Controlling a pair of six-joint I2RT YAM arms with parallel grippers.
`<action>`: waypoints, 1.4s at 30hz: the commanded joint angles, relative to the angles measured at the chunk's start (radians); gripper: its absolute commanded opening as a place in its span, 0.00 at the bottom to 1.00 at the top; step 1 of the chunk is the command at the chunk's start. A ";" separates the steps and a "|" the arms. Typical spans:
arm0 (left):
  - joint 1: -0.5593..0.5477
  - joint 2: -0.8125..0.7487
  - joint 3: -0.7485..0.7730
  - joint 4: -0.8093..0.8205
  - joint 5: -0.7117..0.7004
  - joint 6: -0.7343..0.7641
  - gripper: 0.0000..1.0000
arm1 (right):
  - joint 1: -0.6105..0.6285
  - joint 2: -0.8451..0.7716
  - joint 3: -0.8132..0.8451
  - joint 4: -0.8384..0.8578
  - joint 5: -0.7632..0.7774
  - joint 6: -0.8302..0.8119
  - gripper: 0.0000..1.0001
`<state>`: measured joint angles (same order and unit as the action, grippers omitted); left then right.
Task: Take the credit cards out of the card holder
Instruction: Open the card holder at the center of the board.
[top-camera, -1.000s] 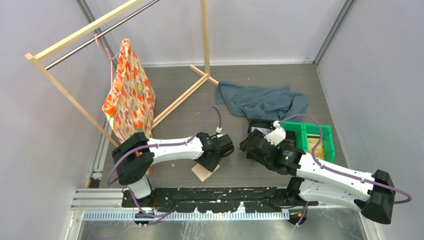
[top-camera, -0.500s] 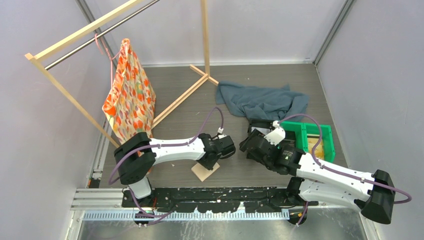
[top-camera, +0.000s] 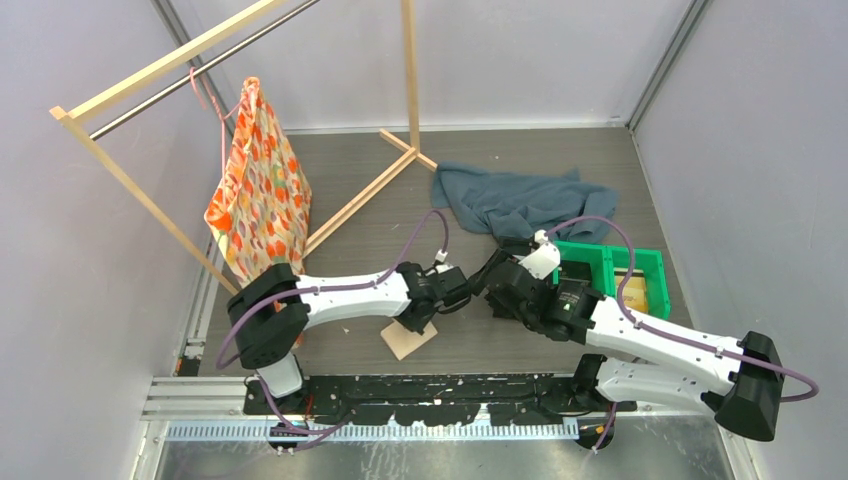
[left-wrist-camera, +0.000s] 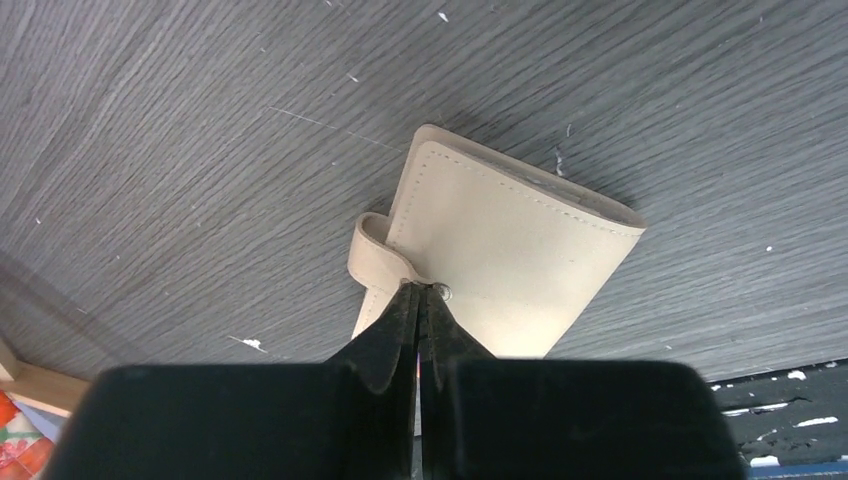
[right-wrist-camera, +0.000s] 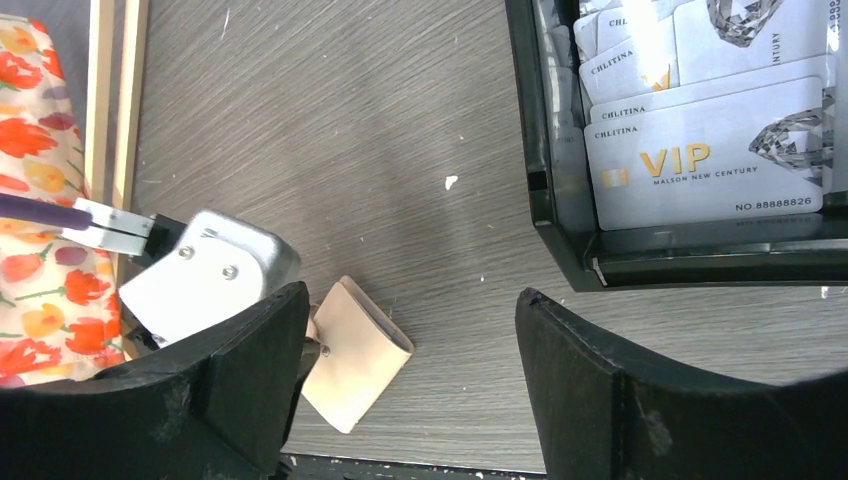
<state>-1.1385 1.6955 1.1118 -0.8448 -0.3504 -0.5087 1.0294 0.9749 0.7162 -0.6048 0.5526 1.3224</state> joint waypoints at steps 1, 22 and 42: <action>0.055 -0.084 0.051 -0.014 0.036 0.016 0.01 | -0.003 -0.023 0.034 0.024 0.015 -0.022 0.80; 0.271 -0.317 -0.063 0.005 0.346 0.001 0.54 | 0.021 0.102 0.023 0.127 -0.109 -0.071 0.82; 0.195 -0.097 -0.072 0.073 0.241 0.017 0.55 | 0.018 -0.011 0.001 0.030 -0.044 -0.051 0.84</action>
<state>-0.9443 1.5986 1.0130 -0.7895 -0.0486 -0.4896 1.0458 0.9623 0.7143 -0.5873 0.4774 1.2514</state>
